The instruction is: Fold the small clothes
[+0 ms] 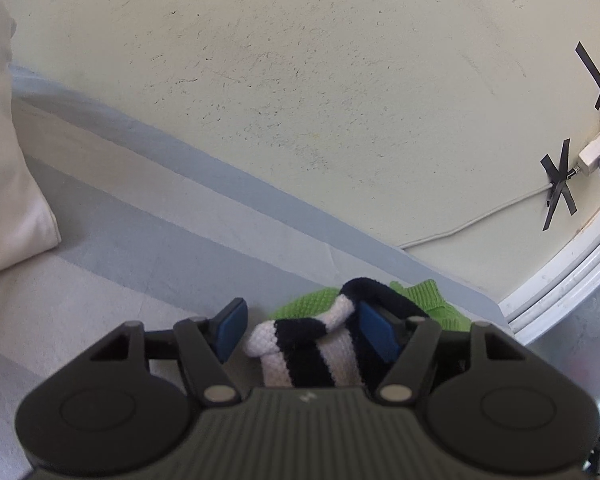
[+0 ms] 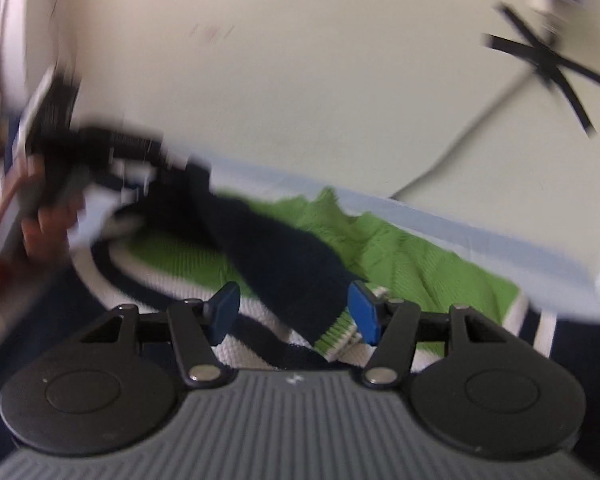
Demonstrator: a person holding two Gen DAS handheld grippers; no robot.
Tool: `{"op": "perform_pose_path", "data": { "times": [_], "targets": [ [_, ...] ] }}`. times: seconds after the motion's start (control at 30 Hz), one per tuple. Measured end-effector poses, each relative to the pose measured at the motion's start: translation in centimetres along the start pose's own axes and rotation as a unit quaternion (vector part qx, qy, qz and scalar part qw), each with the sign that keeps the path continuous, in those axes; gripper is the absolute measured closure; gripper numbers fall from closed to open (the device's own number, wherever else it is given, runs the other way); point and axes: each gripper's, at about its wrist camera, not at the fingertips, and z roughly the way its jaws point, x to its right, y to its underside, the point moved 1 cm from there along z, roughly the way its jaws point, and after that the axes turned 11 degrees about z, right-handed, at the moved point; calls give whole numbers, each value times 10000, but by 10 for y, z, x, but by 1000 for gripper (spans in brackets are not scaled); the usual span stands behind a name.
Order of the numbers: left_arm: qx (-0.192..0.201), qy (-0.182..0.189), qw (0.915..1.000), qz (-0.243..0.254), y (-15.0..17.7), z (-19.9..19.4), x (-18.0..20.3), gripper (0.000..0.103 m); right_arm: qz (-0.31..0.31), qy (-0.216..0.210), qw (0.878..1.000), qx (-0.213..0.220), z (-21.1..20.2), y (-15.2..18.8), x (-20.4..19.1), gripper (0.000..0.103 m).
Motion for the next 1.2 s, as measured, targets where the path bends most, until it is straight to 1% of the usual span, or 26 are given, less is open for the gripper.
{"op": "perform_pose_path", "data": {
  "times": [0.03,0.07,0.1,0.13,0.2,0.23,0.27,0.33,0.37,0.4,0.43,0.47,0.5,0.53,0.57,0.6,0.63,0.67,0.7,0.73,0.8,0.9,1.0,1.07,1.13,1.2],
  "targets": [
    [9,10,10000,8,0,-1,0,41,-237,115,9994,-206,12,0,-6,46],
    [21,23,10000,22,0,-1,0,41,-374,327,9979,-407,25,-1,-8,66],
    [36,26,10000,37,0,-2,0,41,-408,447,9965,-578,35,-2,-5,78],
    [56,22,10000,54,-1,-3,0,41,-228,344,9968,-677,38,-6,1,94],
    [123,55,9999,63,-4,-6,2,41,35,395,9973,-624,26,-17,11,96],
    [158,101,9998,59,-4,-7,1,41,201,269,9980,-538,13,-24,15,96],
    [197,169,9996,51,-4,-9,1,40,556,-52,9973,-486,-7,-35,21,96],
    [271,236,9993,61,-5,-10,2,36,1230,-787,9888,-319,-50,-54,35,96],
    [284,206,9993,84,-5,-10,3,35,1407,-997,9849,-122,-71,-62,42,96],
    [272,157,9994,121,-5,-8,5,32,1497,-1001,9836,99,-87,-68,50,96],
    [240,104,9995,148,-5,-7,5,31,1577,-836,9835,297,-97,-73,59,96],
    [209,51,9996,157,-4,-5,5,30,1618,-387,9849,470,-101,-78,70,95],
    [195,-1,9997,152,-4,-5,4,30,1579,294,9850,635,-99,-81,81,94],
    [216,-27,9997,120,-5,-5,3,30,1396,1294,9783,815,-90,-81,90,81],
    [245,-37,9997,68,-5,-7,0,30,1196,2239,9637,832,-78,-80,96,72],
    [273,-33,9996,-10,-5,-8,-2,30,1119,2672,9542,744,-66,-79,99,72],
    [294,-22,9995,-85,-6,-9,-5,30,1173,2388,9617,654,-61,-78,96,72],
    [313,-15,9994,-161,-7,-9,-7,30,1327,1627,9759,593,-57,-78,87,72],
    [312,-21,9993,-220,-7,-8,-9,30,1336,1000,9845,533,-50,-79,73,72],
    [300,-32,9992,-267,-7,-8,-10,30,1119,579,9910,445,-40,-81,50,72],
    [288,-6,9990,-328,-7,-7,-11,30,380,148,9989,249,-11,-85,-2,73],
    [319,105,9992,-217,-10,-10,-7,30,-244,-380,9986,-274,33,-83,-54,73],
    [273,-33,9989,377,-10,-9,13,25,-377,-394,9980,-334,46,-79,-60,71],
    [95,18,9971,752,-7,-2,30,25,-106,-226,9993,-286,43,-72,-43,62],
    [-100,114,9929,1179,0,6,51,25,255,18,9993,-258,34,-62,-19,57],
    [-183,-47,9845,1746,9,11,72,25,570,353,9973,-313,23,-49,5,55]
  ]
}}
